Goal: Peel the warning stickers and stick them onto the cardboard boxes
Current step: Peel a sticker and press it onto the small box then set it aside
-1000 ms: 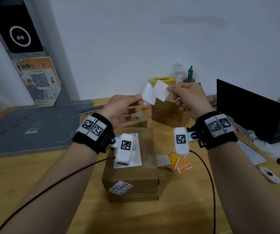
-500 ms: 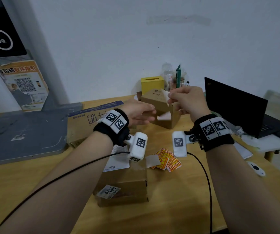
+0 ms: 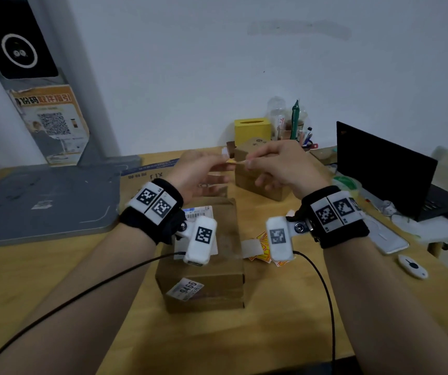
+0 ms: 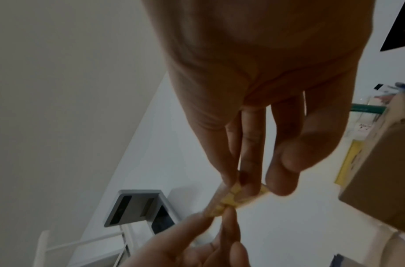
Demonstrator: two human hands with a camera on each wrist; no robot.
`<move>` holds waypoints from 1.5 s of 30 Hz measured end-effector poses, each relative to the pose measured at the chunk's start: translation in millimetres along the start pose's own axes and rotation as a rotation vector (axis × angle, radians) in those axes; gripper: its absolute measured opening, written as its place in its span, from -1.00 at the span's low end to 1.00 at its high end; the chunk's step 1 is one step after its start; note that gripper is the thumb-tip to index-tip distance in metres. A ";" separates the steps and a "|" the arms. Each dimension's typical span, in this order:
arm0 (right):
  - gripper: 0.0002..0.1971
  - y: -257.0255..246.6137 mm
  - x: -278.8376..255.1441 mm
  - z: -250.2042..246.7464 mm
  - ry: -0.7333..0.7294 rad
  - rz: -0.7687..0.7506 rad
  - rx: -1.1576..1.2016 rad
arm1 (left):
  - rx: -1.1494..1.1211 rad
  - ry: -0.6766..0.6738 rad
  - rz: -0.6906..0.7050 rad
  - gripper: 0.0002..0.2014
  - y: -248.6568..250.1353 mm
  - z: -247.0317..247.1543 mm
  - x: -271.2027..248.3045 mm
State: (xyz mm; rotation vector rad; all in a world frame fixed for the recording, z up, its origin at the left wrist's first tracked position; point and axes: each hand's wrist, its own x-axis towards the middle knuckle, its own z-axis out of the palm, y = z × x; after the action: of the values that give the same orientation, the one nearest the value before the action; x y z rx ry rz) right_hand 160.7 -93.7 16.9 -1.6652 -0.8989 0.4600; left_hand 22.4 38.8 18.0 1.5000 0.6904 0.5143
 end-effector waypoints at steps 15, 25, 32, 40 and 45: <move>-0.72 7.9 -22.9 45.3 -0.125 0.128 -0.141 | 0.181 0.145 0.072 -0.80 -42.4 -51.1 -45.5; -0.66 23.5 -46.7 52.7 -0.215 0.199 -0.231 | 0.250 0.114 0.069 -0.81 -64.5 -48.5 -72.2; -0.55 34.2 -55.6 52.1 -0.226 0.212 -0.227 | 0.316 0.116 0.025 -0.88 -64.1 -42.8 -83.4; -0.58 37.8 -67.6 46.4 -0.209 0.276 -0.191 | 0.252 0.254 0.002 -0.82 -74.0 -52.3 -88.9; -0.69 41.3 -78.1 54.2 -0.229 0.297 -0.196 | 0.286 0.264 0.015 -0.59 -84.3 -42.1 -88.0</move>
State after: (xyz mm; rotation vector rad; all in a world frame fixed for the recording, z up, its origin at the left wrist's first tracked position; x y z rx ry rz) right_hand 86.3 -121.1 -49.9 -1.9655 -0.8865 0.7982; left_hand -78.6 5.8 -55.0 1.7214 0.9919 0.6538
